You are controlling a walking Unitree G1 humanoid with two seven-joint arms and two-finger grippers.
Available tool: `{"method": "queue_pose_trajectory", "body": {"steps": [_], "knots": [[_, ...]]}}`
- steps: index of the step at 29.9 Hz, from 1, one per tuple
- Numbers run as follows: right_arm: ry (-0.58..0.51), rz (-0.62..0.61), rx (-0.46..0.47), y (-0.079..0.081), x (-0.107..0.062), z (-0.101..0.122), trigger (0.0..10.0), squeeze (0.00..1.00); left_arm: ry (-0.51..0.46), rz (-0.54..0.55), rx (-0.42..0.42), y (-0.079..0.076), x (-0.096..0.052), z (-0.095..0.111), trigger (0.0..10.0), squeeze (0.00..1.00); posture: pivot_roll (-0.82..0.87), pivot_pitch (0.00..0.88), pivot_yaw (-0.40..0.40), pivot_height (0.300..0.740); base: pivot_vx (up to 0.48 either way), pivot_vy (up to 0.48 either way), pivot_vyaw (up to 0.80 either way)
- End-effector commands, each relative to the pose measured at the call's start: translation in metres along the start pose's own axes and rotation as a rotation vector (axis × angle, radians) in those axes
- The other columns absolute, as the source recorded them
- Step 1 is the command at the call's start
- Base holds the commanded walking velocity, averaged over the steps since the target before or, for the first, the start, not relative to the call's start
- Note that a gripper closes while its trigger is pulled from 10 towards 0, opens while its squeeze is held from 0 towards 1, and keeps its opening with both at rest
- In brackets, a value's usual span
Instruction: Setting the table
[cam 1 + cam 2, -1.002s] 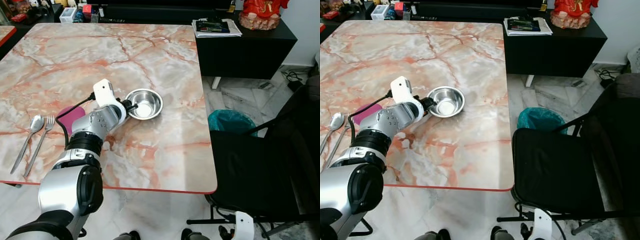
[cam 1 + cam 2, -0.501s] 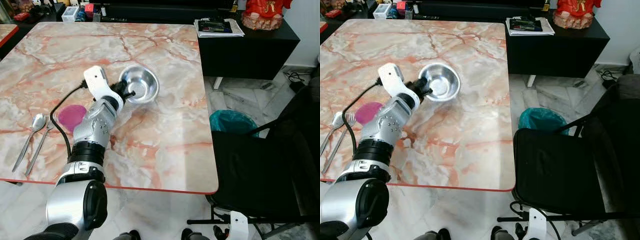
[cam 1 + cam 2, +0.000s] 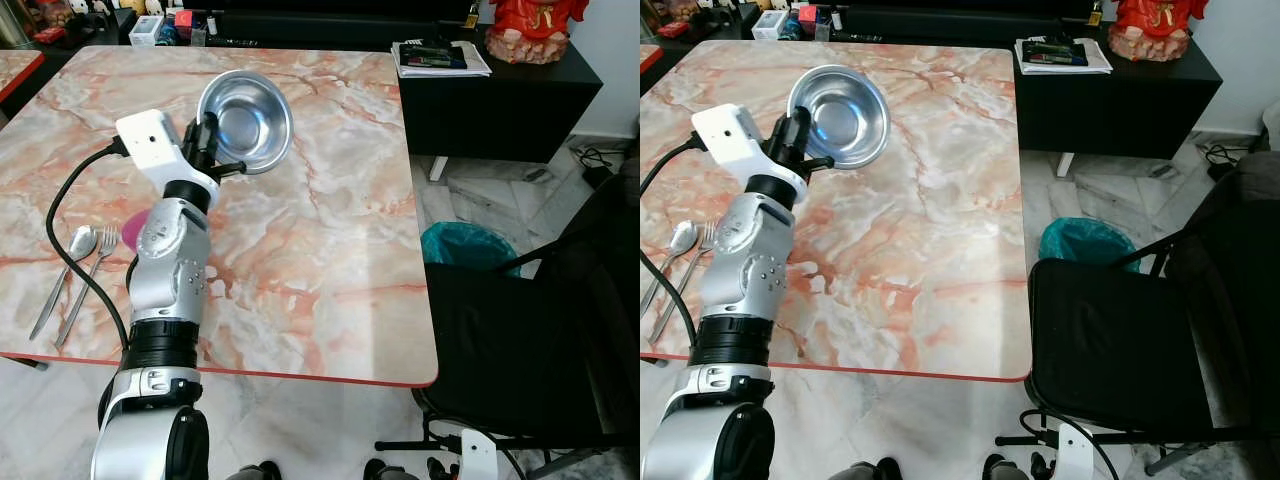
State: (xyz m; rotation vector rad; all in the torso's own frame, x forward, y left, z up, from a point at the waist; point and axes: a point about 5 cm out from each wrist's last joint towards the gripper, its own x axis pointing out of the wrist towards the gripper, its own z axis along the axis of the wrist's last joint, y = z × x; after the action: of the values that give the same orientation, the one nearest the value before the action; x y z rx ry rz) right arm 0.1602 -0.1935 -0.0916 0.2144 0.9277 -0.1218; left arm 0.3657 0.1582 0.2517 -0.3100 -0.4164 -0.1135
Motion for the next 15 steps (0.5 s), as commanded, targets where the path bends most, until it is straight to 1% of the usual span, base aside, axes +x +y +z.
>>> {"method": "queue_pose_trajectory", "body": {"steps": [1, 6, 11, 15], "knots": [[0.017, -0.010, 0.005, 0.000, -0.001, -0.006, 10.0, 0.00, -0.032, -0.016, 0.036, -0.005, -0.001, 0.005, 10.0, 0.00, -0.04, 0.130, -0.008, 0.740, 0.000, 0.000, 0.00], [0.009, -0.015, 0.006, 0.000, 0.000, -0.003, 10.0, 0.00, -0.040, -0.010, 0.035, -0.007, -0.003, 0.006, 10.0, 0.00, -0.04, 0.133, -0.010, 0.740, 0.000, 0.000, 0.00], [0.004, -0.032, -0.003, -0.006, 0.000, 0.002, 10.0, 0.00, -0.061, 0.009, 0.031, -0.004, -0.003, 0.009, 10.0, 0.00, -0.04, 0.139, -0.014, 0.740, 0.000, 0.000, 0.00], [0.001, -0.037, 0.000, -0.010, -0.001, 0.004, 10.0, 0.00, -0.075, 0.007, 0.038, -0.005, -0.003, 0.012, 10.0, 0.00, -0.03, 0.142, -0.014, 0.740, 0.000, -0.322, 0.00]]}}
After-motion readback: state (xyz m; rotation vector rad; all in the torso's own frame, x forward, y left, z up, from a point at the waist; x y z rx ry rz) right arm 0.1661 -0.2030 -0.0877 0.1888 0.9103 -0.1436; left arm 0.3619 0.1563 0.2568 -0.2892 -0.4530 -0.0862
